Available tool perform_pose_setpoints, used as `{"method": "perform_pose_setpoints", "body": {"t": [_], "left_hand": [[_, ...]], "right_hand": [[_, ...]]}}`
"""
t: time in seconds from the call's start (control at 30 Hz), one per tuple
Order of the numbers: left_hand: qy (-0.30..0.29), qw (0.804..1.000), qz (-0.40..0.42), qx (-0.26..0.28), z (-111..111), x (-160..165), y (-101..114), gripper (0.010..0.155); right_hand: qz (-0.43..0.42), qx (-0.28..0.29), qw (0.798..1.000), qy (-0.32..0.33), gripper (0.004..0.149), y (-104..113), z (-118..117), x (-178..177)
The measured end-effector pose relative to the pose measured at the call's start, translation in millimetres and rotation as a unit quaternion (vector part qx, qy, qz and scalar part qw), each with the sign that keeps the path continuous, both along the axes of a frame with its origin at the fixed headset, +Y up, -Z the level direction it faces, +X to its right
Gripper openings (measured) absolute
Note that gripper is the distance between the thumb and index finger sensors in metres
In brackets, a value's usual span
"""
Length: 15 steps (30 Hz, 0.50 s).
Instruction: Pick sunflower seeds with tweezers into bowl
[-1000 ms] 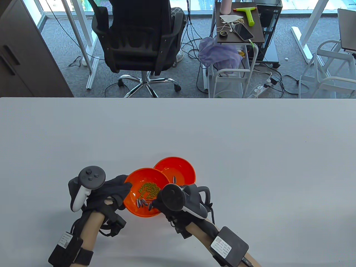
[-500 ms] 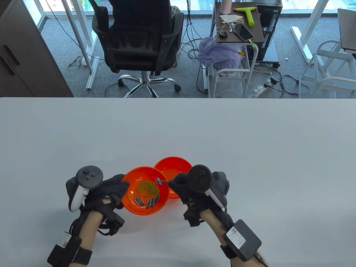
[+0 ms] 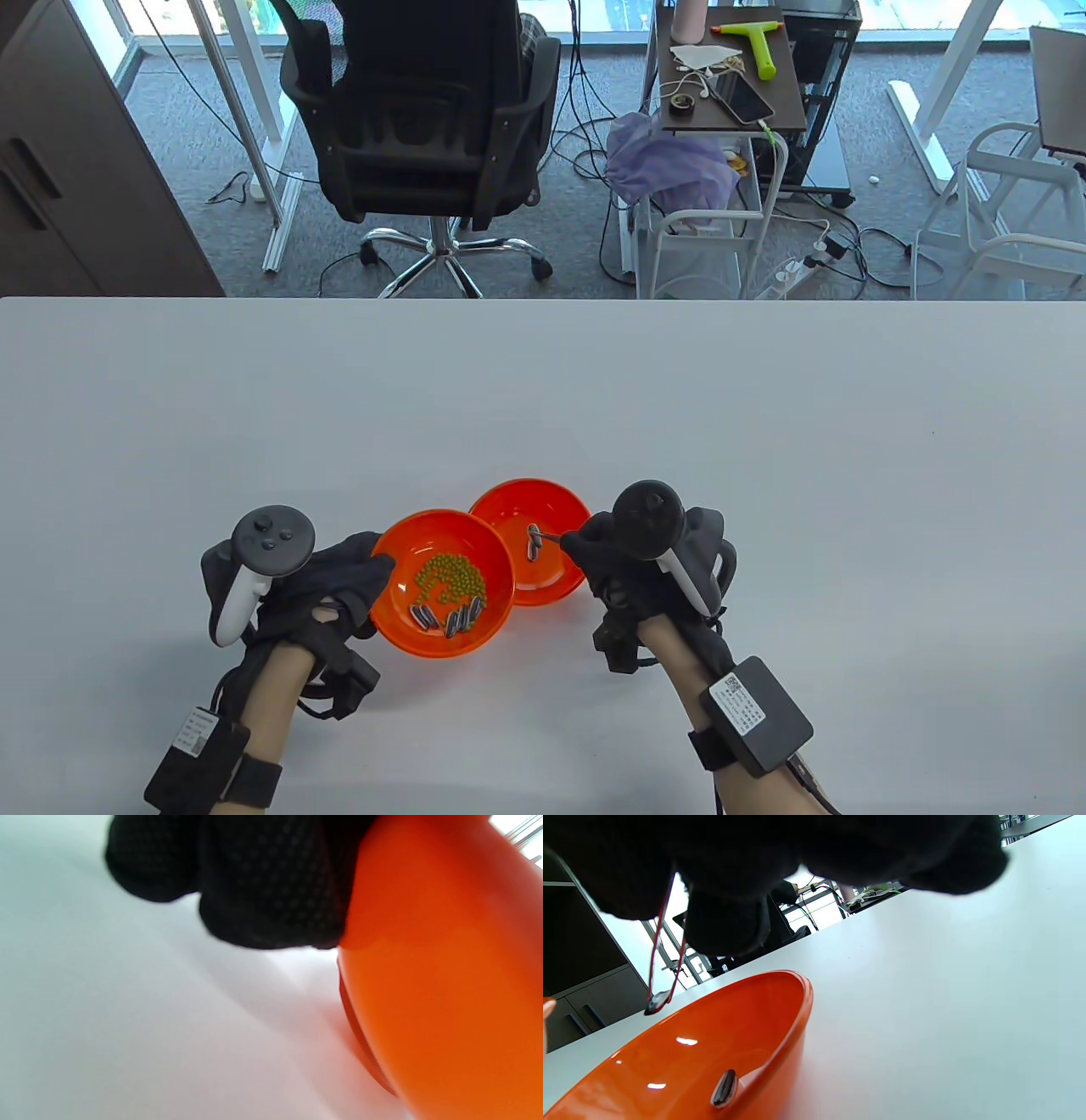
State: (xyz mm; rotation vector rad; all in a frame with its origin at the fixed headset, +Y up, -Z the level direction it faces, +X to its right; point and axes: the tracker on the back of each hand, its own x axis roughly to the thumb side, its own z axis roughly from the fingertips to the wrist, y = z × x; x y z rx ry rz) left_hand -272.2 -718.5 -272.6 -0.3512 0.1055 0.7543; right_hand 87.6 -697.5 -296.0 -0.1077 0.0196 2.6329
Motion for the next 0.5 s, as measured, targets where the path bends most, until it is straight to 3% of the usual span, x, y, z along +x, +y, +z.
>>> {"method": "perform_pose_setpoints", "body": {"t": [0.27, 0.5], "left_hand": [[-0.001, 1.000, 0.000, -0.001, 0, 0, 0, 0.049], [-0.001, 1.000, 0.000, -0.001, 0, 0, 0, 0.049]], "right_hand": [[0.025, -0.046, 0.999, -0.006, 0.038, -16, -5, 4], [0.003, -0.030, 1.000, -0.006, 0.039, -8, -3, 4]]}}
